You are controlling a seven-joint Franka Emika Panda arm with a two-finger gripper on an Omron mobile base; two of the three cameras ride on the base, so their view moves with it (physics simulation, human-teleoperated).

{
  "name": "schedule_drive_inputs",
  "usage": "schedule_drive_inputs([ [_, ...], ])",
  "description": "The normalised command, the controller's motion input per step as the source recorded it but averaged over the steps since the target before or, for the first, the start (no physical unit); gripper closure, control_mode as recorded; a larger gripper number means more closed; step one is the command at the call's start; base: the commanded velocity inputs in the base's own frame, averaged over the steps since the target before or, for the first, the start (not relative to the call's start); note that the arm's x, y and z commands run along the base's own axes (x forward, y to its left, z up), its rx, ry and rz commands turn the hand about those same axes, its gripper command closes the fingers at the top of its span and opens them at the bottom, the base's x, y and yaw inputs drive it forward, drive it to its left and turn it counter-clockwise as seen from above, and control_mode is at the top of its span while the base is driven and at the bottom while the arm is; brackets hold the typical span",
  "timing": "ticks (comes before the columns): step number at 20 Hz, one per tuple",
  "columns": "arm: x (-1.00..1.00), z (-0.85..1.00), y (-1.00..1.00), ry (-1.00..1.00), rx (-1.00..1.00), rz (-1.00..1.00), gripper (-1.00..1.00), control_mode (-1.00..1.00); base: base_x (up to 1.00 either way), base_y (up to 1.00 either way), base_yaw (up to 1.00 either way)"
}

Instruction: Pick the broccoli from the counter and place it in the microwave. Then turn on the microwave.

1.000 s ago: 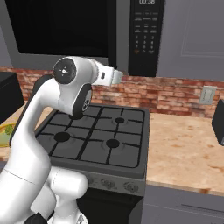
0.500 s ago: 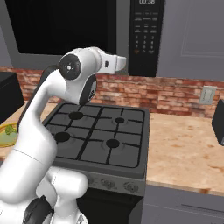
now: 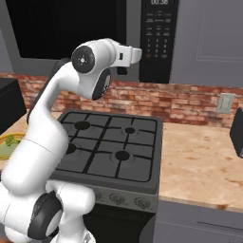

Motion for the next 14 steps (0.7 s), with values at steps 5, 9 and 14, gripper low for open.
schedule_drive_inputs([
  [5, 0.36, 0.21, -0.05, 0.0, -0.02, 0.0, -1.0, -1.0, 0.0, 0.0, 0.0],
  [9, 0.35, 0.14, -0.03, 0.0, 0.0, 0.0, -1.0, -1.0, 0.0, 0.0, 0.0],
  [14, 0.29, 0.09, -0.08, 0.0, 0.0, 0.0, -1.0, -1.0, 0.0, 0.0, 0.0],
])
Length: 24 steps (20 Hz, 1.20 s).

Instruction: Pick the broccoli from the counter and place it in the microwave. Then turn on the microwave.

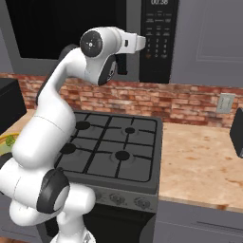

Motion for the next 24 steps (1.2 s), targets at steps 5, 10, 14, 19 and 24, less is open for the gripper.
schedule_drive_inputs([
  [5, 0.22, 0.0, -0.07, 0.0, 0.0, 0.0, -1.0, -1.0, 0.0, 0.0, 0.0],
  [10, 0.23, 0.0, -0.01, 0.0, 0.0, 0.0, -1.0, -1.0, 0.0, 0.0, 0.0],
  [14, 0.31, 0.0, 0.01, 0.0, 0.0, 0.0, 1.0, -1.0, 0.0, 0.0, 0.0],
  [19, 0.05, 0.0, 0.07, 0.0, 0.0, 0.0, 1.0, -1.0, 0.0, 0.0, 0.0],
  [24, -0.65, 0.0, 0.37, 0.0, 0.0, 0.0, 1.0, -1.0, 0.0, 0.0, 0.0],
])
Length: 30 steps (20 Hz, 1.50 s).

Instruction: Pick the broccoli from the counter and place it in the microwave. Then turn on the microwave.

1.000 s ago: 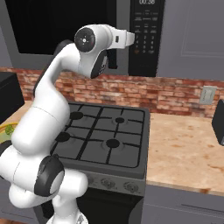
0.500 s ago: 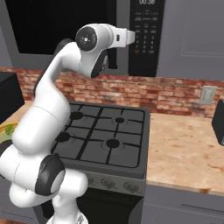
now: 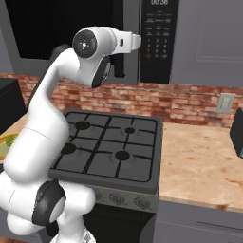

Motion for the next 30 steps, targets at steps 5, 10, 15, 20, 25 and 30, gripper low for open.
schedule_drive_inputs([
  [5, -0.93, 0.0, 0.52, 0.0, 0.0, 0.0, 1.0, -1.0, 0.0, 0.0, 0.0],
  [10, -1.0, 0.0, 0.52, 0.0, 0.0, -0.02, 1.0, -1.0, 0.0, 0.0, 0.0],
  [15, -1.0, 0.0, 0.53, 0.0, 0.0, -0.11, 1.0, -1.0, 0.0, 0.0, 0.0],
  [20, -1.0, 0.0, 0.56, 0.01, -0.01, -0.13, 1.0, -1.0, 0.0, 0.0, 0.0],
  [25, -0.97, 0.0, 0.57, 0.02, -0.03, -0.13, 1.0, -1.0, 0.0, 0.0, 0.0],
  [30, -0.81, 0.0, 0.6, 0.06, -0.03, -0.11, 1.0, -1.0, 0.0, 0.0, 0.0],
])
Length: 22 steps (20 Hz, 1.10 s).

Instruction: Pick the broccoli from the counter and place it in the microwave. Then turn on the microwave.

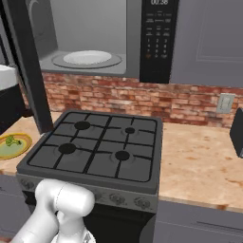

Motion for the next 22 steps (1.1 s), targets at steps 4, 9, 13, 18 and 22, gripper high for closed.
schedule_drive_inputs([
  [4, -0.69, 0.0, 0.63, 0.06, -0.04, -0.08, 1.0, -1.0, 0.0, 0.0, 0.0],
  [9, -0.57, 0.0, 0.59, 0.03, -0.04, -0.04, 1.0, -1.0, 0.0, 0.0, 0.0],
  [13, -0.34, 0.0, 0.37, 0.0, -0.04, 0.0, -1.0, -1.0, 0.0, 0.0, 0.0],
  [18, -0.03, -0.03, 0.0, 0.0, 0.0, 0.0, -1.0, -1.0, 0.0, 0.0, 0.0],
  [22, -0.48, -0.04, 0.0, 0.0, 0.0, 0.0, -1.0, -1.0, 0.0, 0.0, 0.0],
])
